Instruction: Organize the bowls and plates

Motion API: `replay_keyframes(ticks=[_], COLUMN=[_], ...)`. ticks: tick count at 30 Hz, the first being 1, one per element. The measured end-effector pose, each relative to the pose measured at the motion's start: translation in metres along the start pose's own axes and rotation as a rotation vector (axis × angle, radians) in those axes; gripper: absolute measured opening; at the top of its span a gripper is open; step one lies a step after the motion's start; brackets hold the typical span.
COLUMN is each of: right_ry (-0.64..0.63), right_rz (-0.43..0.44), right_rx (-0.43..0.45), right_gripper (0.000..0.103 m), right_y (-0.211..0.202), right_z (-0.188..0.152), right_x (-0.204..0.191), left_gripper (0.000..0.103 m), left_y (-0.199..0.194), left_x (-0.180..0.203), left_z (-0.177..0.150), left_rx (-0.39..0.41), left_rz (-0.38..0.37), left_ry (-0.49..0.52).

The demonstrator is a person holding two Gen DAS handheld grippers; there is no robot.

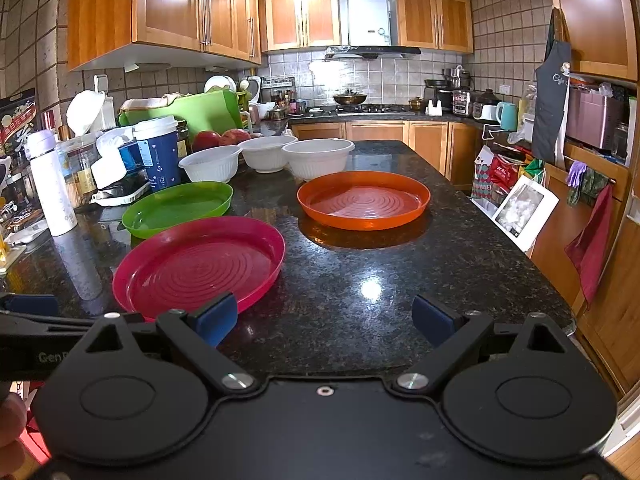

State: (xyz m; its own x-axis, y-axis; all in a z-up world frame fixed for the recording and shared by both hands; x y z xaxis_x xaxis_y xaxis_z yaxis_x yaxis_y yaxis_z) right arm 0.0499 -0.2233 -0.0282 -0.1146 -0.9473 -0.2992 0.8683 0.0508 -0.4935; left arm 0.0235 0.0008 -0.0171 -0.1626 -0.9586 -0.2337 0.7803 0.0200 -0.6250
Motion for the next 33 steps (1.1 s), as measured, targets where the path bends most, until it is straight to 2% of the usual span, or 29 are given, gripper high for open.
replay_keyframes(ticks=[33], right_ry=[-0.012], right_rz=[0.004], right_rx=[-0.004], right_gripper=[0.099], right_y=[0.0024], right_z=[-0.0011], right_x=[-0.0033], left_gripper=[0.092], left_y=[0.0013], left_x=[0.0000], left_z=[0.0011], left_rx=[-0.006], left_rz=[0.002], left_ry=[0.001])
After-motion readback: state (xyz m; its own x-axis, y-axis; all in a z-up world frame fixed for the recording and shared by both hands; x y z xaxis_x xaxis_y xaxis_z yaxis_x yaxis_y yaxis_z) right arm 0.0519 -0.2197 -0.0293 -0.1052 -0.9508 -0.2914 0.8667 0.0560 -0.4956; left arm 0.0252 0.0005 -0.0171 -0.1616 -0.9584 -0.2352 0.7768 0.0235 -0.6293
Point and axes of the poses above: each gripper's, at about its wrist camera, not at the fingertips, and y roughly the way its jaws point, x to its right, z to its top, the point moved 2 cm from there along y, roughly the way its jaws point, and after that the axes turned 15 degrees about y, right-handed, at the moved point
